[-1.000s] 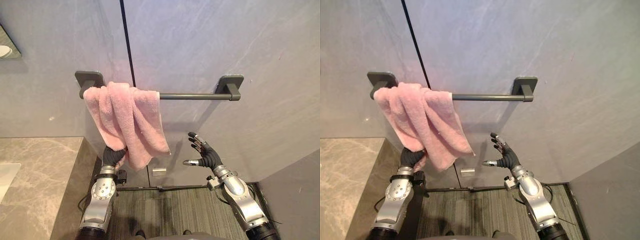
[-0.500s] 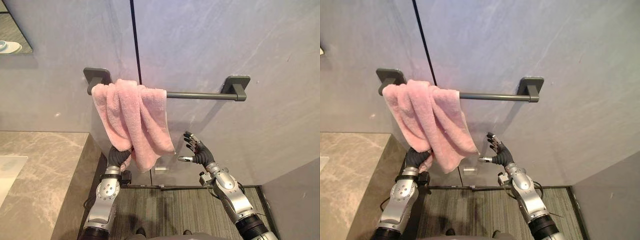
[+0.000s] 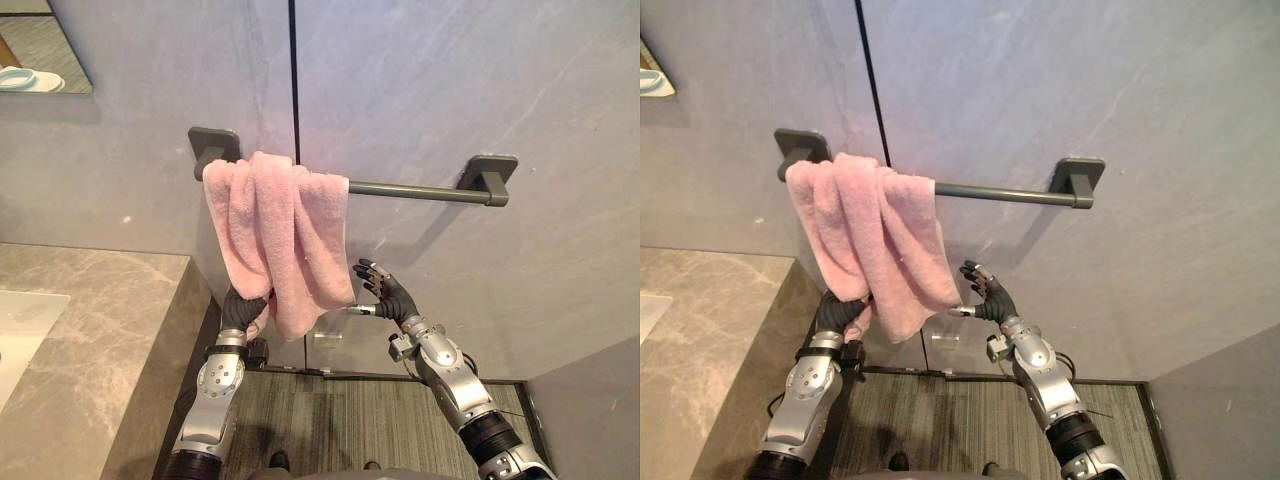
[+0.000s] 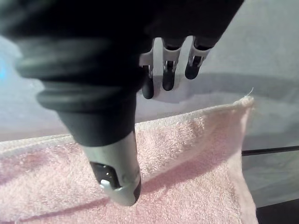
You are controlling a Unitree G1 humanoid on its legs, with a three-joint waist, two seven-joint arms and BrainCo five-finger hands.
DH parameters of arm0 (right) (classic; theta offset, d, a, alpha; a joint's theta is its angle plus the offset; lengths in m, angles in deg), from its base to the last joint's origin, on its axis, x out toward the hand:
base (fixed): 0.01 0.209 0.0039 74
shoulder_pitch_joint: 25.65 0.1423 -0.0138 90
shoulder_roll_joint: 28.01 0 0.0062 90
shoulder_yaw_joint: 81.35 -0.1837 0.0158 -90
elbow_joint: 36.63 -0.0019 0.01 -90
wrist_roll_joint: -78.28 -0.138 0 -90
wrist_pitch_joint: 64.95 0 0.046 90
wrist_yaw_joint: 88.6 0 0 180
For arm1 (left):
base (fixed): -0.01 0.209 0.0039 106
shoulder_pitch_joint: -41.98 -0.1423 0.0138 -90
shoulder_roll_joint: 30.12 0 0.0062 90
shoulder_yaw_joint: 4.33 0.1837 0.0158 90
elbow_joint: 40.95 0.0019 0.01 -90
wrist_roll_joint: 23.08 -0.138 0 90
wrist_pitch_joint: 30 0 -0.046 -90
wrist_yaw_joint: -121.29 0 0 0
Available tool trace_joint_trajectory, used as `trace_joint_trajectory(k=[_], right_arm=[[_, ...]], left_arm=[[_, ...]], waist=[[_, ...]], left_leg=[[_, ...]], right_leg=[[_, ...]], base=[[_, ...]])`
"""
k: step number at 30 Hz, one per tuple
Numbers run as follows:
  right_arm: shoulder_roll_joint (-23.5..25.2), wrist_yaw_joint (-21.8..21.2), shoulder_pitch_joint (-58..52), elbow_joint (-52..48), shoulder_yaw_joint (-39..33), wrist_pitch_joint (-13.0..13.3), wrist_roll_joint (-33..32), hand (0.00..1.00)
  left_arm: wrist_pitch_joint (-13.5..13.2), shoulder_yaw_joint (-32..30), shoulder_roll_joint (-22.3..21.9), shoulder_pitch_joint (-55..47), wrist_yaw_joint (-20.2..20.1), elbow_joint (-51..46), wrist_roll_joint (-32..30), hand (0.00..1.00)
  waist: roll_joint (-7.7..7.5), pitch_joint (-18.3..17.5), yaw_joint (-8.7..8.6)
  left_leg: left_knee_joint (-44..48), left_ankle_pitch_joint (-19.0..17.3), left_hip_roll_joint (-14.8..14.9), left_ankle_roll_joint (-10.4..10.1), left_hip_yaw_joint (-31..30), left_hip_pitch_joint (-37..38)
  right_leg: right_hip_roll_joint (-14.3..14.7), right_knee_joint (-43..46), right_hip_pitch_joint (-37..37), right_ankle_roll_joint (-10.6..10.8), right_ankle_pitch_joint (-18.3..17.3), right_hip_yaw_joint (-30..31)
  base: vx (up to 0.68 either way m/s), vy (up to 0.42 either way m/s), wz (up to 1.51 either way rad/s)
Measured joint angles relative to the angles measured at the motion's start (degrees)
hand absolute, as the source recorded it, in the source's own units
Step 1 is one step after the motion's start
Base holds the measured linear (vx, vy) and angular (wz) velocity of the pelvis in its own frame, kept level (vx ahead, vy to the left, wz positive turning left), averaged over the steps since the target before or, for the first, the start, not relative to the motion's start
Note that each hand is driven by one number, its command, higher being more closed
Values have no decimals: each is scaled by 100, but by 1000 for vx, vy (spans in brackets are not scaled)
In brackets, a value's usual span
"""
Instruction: Organize washtable
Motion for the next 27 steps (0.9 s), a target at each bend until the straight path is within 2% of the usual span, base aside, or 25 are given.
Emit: trace_joint_trajectory(k=[8,9,16,22,27], right_arm=[[85,21,335,1,121,-3,0,0],[87,23,350,1,138,-3,0,100],[190,52,543,1,227,-3,-1,100],[263,128,590,1,228,-1,-4,100],[279,127,594,1,226,-1,-7,100]], left_arm=[[-1,45,4,1,-2,-1,33,100],[-1,45,5,1,-2,0,45,100],[-1,46,8,18,-1,-2,47,100],[-1,44,14,58,1,-12,46,100],[-1,46,34,57,-1,-14,46,100]], waist=[[-12,-8,17],[-16,-11,19],[-37,-24,55],[-88,-58,179],[-88,-58,175]], left_leg=[[0,0,3,0,-23,-84],[1,0,4,0,-23,-94],[1,-1,13,0,-32,-133],[3,-1,54,-1,-35,-158],[5,-2,69,-2,-36,-162]], right_leg=[[7,-14,-60,-5,3,-17],[8,-14,-69,-5,3,-17],[24,-51,-84,-19,13,-7],[74,-110,-82,-61,43,48],[89,-115,-82,-61,43,55]], base=[[0,-1,1],[0,0,0],[0,0,0],[-3,-1,1],[-7,1,0]])
